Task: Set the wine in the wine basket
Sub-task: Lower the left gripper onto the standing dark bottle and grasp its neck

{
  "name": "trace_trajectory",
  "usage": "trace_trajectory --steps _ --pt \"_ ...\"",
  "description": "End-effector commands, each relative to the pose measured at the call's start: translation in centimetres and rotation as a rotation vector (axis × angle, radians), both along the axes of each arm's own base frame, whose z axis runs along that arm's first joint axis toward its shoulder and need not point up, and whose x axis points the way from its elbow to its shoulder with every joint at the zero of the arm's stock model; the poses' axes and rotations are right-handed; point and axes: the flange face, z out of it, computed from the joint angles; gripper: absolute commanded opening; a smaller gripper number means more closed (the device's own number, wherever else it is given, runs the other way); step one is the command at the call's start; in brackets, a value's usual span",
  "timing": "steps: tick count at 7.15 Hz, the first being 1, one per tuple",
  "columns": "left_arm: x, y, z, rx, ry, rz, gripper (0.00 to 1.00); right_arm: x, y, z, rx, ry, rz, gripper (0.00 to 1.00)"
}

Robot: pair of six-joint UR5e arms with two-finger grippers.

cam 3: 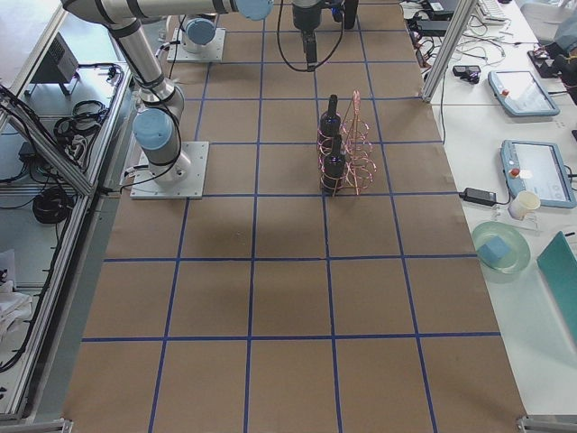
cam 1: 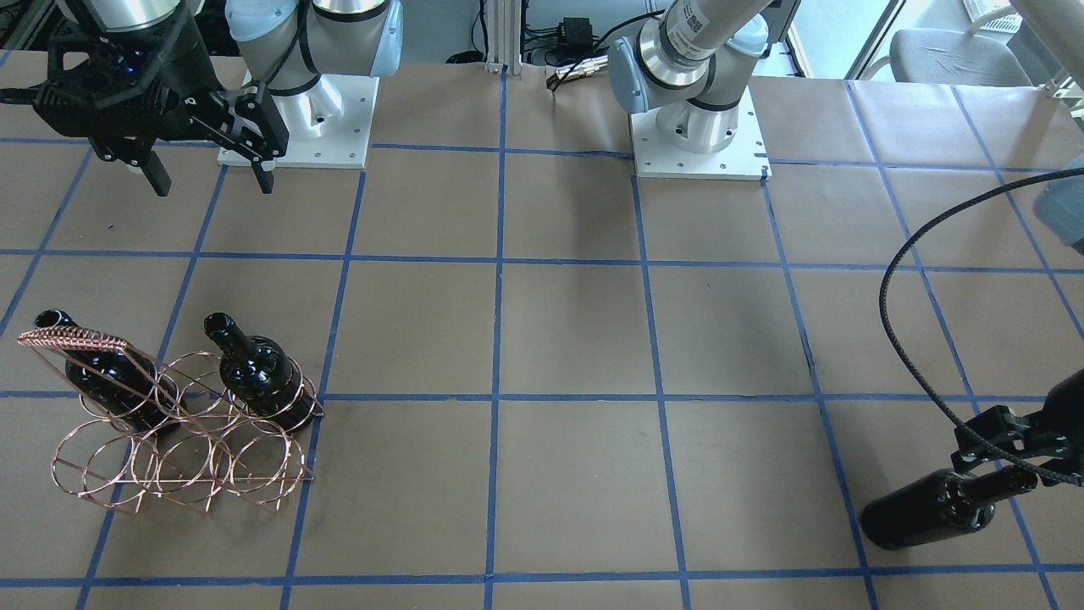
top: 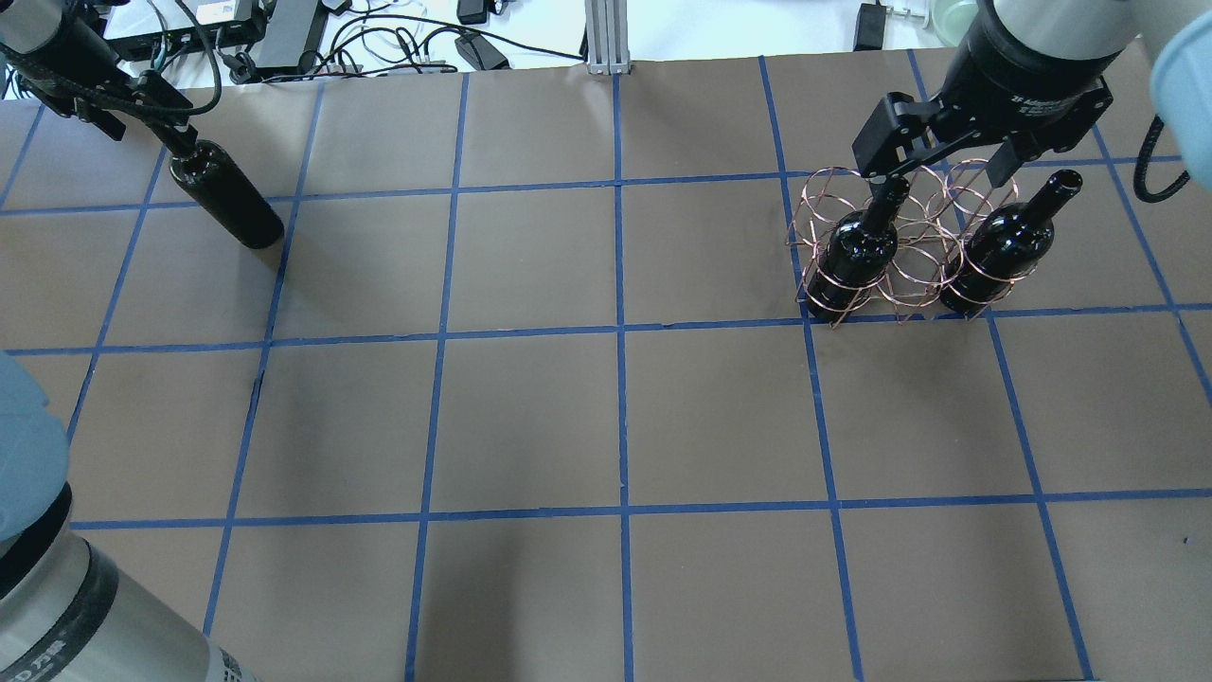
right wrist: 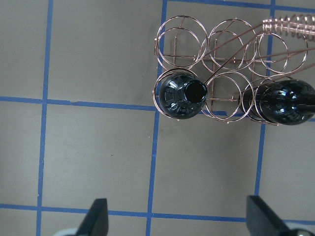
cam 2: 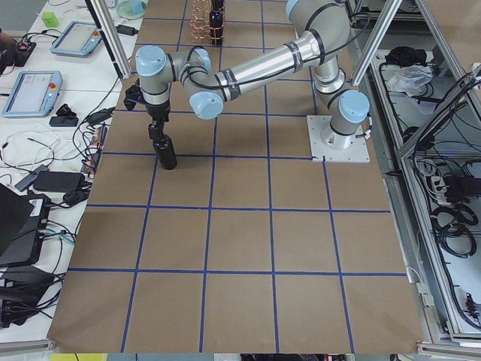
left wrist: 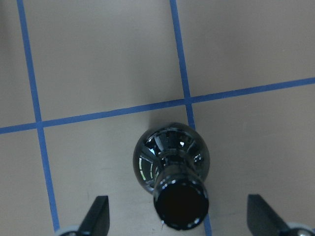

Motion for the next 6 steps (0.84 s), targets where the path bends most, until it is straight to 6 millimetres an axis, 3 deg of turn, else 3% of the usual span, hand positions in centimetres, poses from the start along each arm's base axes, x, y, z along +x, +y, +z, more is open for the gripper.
trace_trajectory --steps 1,3,4,6 --pt "0.1 -0.5 -0.8 0.002 0.011 -0.002 0.75 0.0 0.0 0.1 -0.001 0.000 0.000 1.00" --pt "0.2 -0.7 -1.2 0.008 0.009 -0.002 0.74 0.0 0.0 0.1 -0.001 0.000 -0.001 1.00" --pt "0.2 -0.8 -1.2 0.000 0.005 -0.002 0.63 0.0 0.0 0.1 -0.001 0.000 -0.001 1.00" --pt "0.5 -1.7 -0.8 -0.018 0.004 -0.003 0.59 0.0 0.0 0.1 -0.001 0.000 -0.001 1.00"
